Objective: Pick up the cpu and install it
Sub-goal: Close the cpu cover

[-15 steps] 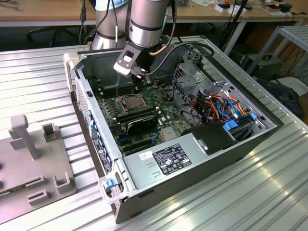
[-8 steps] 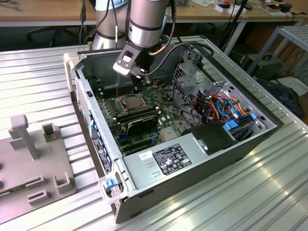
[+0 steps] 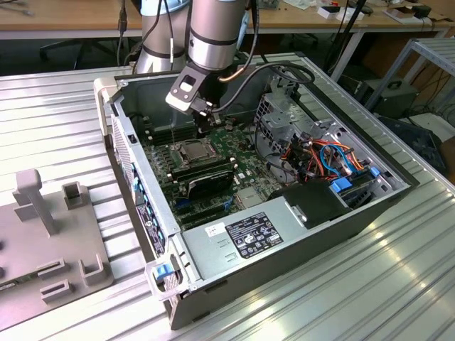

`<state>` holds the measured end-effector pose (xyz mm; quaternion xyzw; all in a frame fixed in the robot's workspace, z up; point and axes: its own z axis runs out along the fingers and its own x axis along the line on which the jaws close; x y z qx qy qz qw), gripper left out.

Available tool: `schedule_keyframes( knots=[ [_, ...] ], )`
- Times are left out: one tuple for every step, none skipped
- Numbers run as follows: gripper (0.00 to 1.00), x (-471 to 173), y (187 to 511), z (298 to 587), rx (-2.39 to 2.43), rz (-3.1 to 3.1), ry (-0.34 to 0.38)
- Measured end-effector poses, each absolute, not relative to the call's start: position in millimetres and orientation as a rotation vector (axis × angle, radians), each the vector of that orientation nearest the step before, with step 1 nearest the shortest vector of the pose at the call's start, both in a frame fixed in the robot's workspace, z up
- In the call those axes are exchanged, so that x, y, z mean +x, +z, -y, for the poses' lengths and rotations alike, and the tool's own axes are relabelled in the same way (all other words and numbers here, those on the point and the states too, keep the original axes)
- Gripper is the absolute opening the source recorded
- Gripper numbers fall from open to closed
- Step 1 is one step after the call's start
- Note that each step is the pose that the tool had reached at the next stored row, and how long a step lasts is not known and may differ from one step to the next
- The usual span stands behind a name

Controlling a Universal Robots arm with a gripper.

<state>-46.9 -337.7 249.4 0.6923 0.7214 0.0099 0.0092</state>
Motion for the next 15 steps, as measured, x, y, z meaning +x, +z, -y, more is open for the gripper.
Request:
schedule_keyframes(
  knots=[
    [0.11,-47.1,249.4,337.7,2.162,-2.253,0.031],
    [0.11,-47.3,249.4,337.7,2.162,-2.253,0.031],
    [0.11,-47.5,249.4,337.7,2.162,-2.253,0.031],
    [0.11,-47.7,249.4,337.7,2.162,-2.253,0.031],
    [0.11,-47.9,249.4,337.7,2.162,-2.253,0.031],
    [0.11,-48.0,249.4,337.7,2.162,-2.253,0.031],
    [0.11,-48.3,249.4,337.7,2.162,-2.253,0.031],
    [0.11,-48.4,249.4,337.7,2.162,-2.253,0.031],
    [0.11,-48.7,249.4,337.7,2.162,-2.253,0.031],
    [0.11,-48.8,249.4,337.7,2.162,-2.253,0.031],
    [0.11,-49.1,249.4,337.7,2.162,-2.253,0.032],
    [0.11,-49.4,249.4,337.7,2.162,-2.253,0.032],
    [0.11,-49.5,249.4,337.7,2.162,-2.253,0.031],
    [0.11,-49.7,249.4,337.7,2.162,-2.253,0.032],
    [0.11,-49.8,249.4,337.7,2.162,-2.253,0.032]
  ],
)
